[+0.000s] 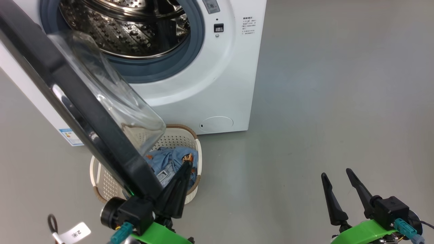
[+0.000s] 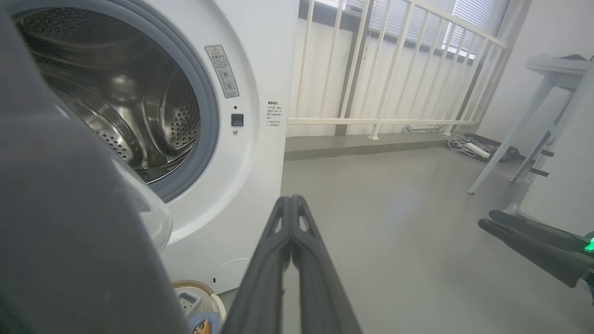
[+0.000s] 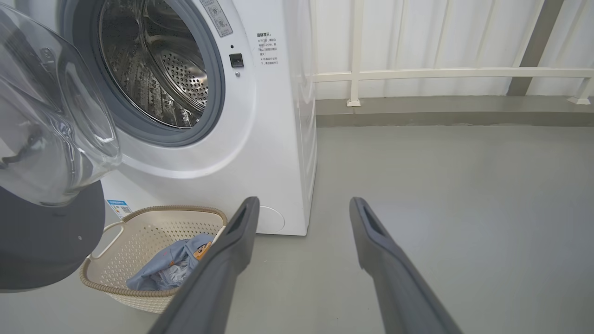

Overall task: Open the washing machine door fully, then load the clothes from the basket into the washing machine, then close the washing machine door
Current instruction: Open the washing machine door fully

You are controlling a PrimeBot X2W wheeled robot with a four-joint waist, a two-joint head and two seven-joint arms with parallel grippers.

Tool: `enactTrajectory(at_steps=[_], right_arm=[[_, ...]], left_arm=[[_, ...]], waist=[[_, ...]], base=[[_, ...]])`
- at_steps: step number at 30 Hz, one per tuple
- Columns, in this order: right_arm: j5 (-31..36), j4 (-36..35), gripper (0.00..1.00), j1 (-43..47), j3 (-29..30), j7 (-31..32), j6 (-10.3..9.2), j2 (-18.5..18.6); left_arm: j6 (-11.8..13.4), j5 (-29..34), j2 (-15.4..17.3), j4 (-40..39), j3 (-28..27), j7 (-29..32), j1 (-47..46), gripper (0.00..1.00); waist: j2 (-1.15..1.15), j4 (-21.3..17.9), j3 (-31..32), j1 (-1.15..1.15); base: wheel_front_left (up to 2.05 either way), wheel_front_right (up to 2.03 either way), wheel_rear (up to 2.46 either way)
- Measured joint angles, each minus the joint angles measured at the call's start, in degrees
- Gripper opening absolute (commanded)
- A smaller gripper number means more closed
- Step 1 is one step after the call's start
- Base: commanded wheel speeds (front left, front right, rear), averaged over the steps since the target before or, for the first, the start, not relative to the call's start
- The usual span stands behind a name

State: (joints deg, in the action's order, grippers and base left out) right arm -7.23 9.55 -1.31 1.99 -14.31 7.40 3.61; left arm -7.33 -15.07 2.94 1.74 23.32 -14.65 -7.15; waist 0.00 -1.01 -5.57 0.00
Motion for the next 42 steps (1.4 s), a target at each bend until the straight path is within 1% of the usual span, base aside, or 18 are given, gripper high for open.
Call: enactTrajectory(at_steps=[9,14,24,34,42], right_arm=[[-0.8,0.7,1.0,-0.2,-0.2,0.0,0.0,0.0],[-1.9,1.3,1.0,-0.3,-0.9,0.0,0.0,0.0],[-2.0,1.9,1.0,-1.1,-1.1,0.0,0.0,0.0],[-2.5,2.7,1.0,-1.0,-1.2,0.0,0.0,-0.1],[-3.0,3.1,1.0,-1.0,-1.3,0.0,0.0,-0.1]], left_arm=[[0.0,-0.4,-0.2,0.8,-1.2,0.0,-0.2,0.0],[0.0,-0.8,-0.2,0.9,-1.5,0.0,-0.1,0.0],[0.0,-1.4,-0.3,0.3,-3.5,0.0,0.7,0.0],[1.0,-1.4,-0.4,0.3,-4.3,0.0,2.6,0.0],[1.7,-1.6,-0.5,0.3,-4.8,0.0,2.9,0.0]], waist=[[0.0,0.6,-0.6,0.0],[0.0,1.6,-0.6,0.0],[0.0,4.2,-0.2,0.0],[0.0,6.2,1.2,0.0],[0.0,6.3,1.9,0.0]], base=[[0.0,0.0,0.0],[0.0,0.0,0.0],[0.0,0.0,0.0],[0.0,0.0,0.0],[0.0,0.0,0.0]])
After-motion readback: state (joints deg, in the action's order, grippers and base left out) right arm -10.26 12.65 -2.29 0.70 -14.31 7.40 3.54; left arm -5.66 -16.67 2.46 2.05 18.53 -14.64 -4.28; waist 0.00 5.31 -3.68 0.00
